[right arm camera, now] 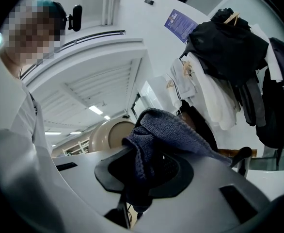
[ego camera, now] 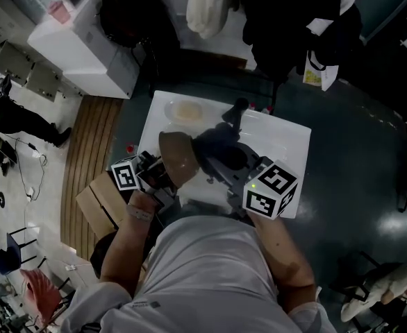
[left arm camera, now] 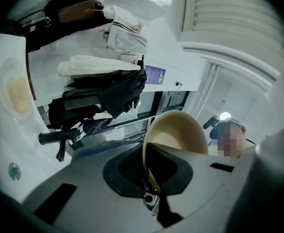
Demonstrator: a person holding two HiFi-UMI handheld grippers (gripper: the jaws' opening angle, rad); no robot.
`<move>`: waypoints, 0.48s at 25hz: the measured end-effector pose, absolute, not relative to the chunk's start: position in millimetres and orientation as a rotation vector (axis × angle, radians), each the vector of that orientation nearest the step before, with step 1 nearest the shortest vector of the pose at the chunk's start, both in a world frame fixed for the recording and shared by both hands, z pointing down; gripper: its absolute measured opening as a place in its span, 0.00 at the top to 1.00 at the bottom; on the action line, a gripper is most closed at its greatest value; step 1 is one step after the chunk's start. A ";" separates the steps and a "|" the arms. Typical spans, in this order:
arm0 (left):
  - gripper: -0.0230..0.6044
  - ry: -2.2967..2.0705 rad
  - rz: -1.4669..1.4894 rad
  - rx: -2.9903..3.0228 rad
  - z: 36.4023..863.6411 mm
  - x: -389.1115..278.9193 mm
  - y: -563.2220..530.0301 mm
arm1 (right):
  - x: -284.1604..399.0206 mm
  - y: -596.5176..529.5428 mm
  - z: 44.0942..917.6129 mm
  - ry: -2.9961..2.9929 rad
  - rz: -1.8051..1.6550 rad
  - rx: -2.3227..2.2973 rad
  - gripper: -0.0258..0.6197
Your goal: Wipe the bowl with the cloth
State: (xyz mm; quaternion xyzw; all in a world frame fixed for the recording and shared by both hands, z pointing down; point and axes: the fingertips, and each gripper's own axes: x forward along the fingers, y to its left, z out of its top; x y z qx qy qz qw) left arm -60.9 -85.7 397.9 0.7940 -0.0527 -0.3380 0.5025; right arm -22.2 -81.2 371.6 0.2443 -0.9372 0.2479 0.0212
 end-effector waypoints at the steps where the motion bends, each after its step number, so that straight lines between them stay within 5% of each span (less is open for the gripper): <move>1: 0.93 -0.137 -0.821 1.912 398.3 -61.7 -87.2 | -22.0 -78.5 372.8 -2.907 0.773 0.749 0.83; 12: 0.93 -0.176 -0.813 1.863 405.6 -63.6 -94.4 | -22.4 -60.2 362.9 -2.976 0.854 0.718 0.83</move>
